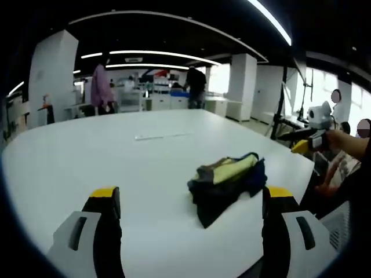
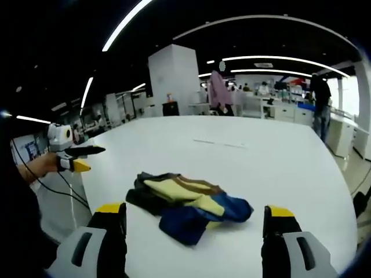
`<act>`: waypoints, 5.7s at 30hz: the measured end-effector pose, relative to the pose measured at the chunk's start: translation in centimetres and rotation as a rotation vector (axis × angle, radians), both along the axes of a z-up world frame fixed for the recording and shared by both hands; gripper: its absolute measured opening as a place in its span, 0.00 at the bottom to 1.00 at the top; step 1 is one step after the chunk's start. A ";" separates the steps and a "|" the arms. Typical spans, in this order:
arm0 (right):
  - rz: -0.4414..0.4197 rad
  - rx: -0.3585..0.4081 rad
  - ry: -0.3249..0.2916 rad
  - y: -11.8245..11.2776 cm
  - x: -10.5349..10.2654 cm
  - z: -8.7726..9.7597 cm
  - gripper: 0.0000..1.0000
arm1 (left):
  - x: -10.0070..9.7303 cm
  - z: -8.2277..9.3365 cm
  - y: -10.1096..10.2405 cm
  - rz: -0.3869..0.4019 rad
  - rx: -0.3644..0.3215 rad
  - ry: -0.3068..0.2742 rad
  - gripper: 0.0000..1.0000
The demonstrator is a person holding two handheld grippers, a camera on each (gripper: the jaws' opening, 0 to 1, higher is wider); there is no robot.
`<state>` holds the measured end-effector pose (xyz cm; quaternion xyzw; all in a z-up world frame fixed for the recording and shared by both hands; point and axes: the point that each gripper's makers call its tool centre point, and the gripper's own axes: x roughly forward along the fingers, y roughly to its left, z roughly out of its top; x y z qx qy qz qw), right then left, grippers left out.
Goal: Fold the garment on the visible template until the final outline fits inside the template.
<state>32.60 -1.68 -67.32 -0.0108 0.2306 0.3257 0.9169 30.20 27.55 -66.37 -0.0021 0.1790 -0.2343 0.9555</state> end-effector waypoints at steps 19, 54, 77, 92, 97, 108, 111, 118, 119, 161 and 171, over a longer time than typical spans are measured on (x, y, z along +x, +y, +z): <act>0.015 0.000 0.008 0.1 -0.3 -0.3 0.96 | 0.1 -0.3 0.0 -0.005 -0.009 0.006 0.99; 0.024 0.004 0.018 0.0 1.4 -0.9 0.75 | 2.2 1.4 -2.7 -0.078 -0.086 -0.004 0.81; 0.083 -0.055 0.059 0.7 5.6 -2.3 0.55 | 5.5 -1.2 -4.4 -0.191 -0.092 0.072 0.63; 0.098 -0.119 0.121 -0.1 8.2 -4.9 0.47 | 7.7 -4.4 -5.2 -0.252 -0.056 0.157 0.48; 0.109 -0.143 0.139 -0.5 9.1 -5.9 0.46 | 8.2 -5.6 -5.6 -0.276 -0.028 0.184 0.45; 0.121 -0.155 0.186 -0.9 10.6 -7.8 0.41 | 8.9 -7.7 -6.7 -0.312 -0.019 0.253 0.35; 0.118 -0.156 0.197 -1.1 10.8 -8.1 0.40 | 8.7 -8.1 -7.0 -0.327 -0.016 0.269 0.32; 0.122 -0.178 0.241 -1.7 11.0 -9.6 0.33 | 8.2 -9.2 -7.5 -0.353 -0.037 0.337 0.23; 0.117 -0.179 0.253 -1.8 11.0 -9.9 0.31 | 8.2 -9.3 -7.4 -0.350 -0.038 0.340 0.23; 0.127 -0.209 0.169 -1.9 10.9 -5.3 0.00 | 10.5 -1.9 -6.0 -0.237 -0.054 0.146 0.00; 0.071 -0.181 0.081 -1.7 13.3 -2.3 0.00 | 13.1 1.5 -5.3 -0.170 -0.042 0.032 0.00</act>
